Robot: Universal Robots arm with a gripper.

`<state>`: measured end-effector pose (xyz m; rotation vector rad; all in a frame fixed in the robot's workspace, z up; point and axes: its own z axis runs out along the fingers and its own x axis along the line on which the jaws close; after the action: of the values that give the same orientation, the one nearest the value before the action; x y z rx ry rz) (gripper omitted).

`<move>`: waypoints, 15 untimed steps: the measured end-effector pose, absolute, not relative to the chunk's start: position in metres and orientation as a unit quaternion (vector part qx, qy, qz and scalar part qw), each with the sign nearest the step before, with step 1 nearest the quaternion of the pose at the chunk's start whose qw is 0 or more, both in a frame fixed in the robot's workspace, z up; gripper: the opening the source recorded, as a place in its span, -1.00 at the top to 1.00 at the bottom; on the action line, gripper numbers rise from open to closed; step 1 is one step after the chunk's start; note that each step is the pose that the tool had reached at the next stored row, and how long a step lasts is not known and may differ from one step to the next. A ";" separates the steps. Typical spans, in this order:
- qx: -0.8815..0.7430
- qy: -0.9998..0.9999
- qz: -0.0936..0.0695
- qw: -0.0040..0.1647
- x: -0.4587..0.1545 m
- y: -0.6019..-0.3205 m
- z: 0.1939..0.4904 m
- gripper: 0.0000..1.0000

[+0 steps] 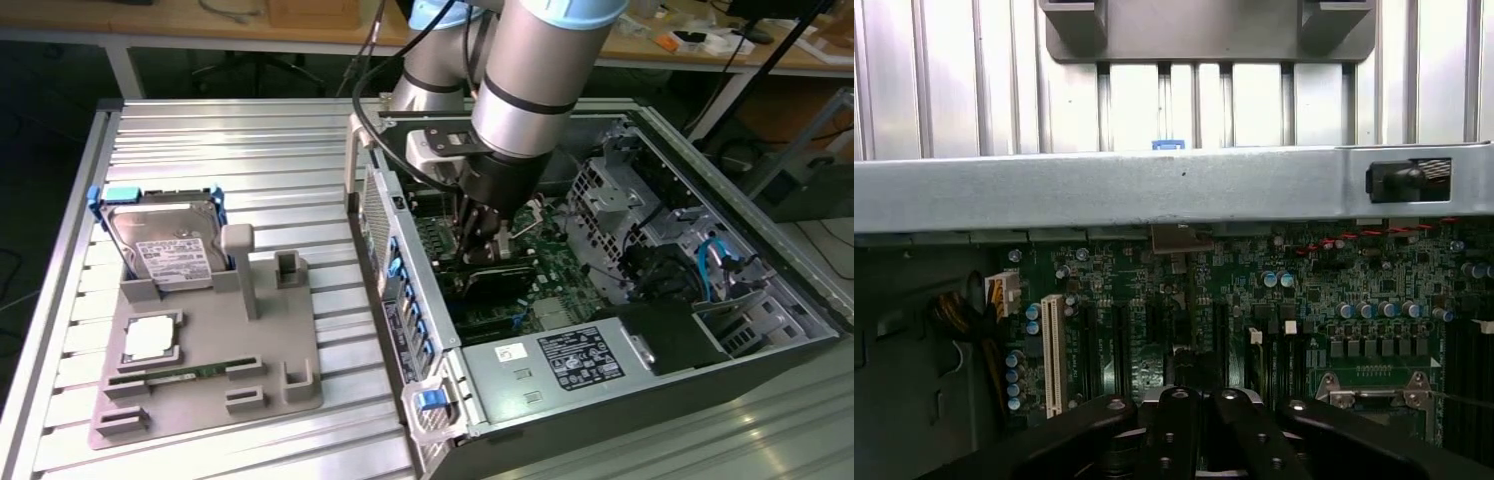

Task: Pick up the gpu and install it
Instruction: 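Press down on the gpu until it lock into place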

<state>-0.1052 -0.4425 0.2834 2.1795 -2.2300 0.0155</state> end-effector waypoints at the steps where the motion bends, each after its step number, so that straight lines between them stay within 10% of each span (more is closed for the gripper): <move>1: 0.699 -0.715 0.005 0.012 -0.105 -0.443 0.283 0.79; 15: 0.699 -0.715 0.005 0.012 -0.105 -0.443 0.270 0.79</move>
<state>-0.1054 -0.4426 0.2700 2.1795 -2.2301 0.0149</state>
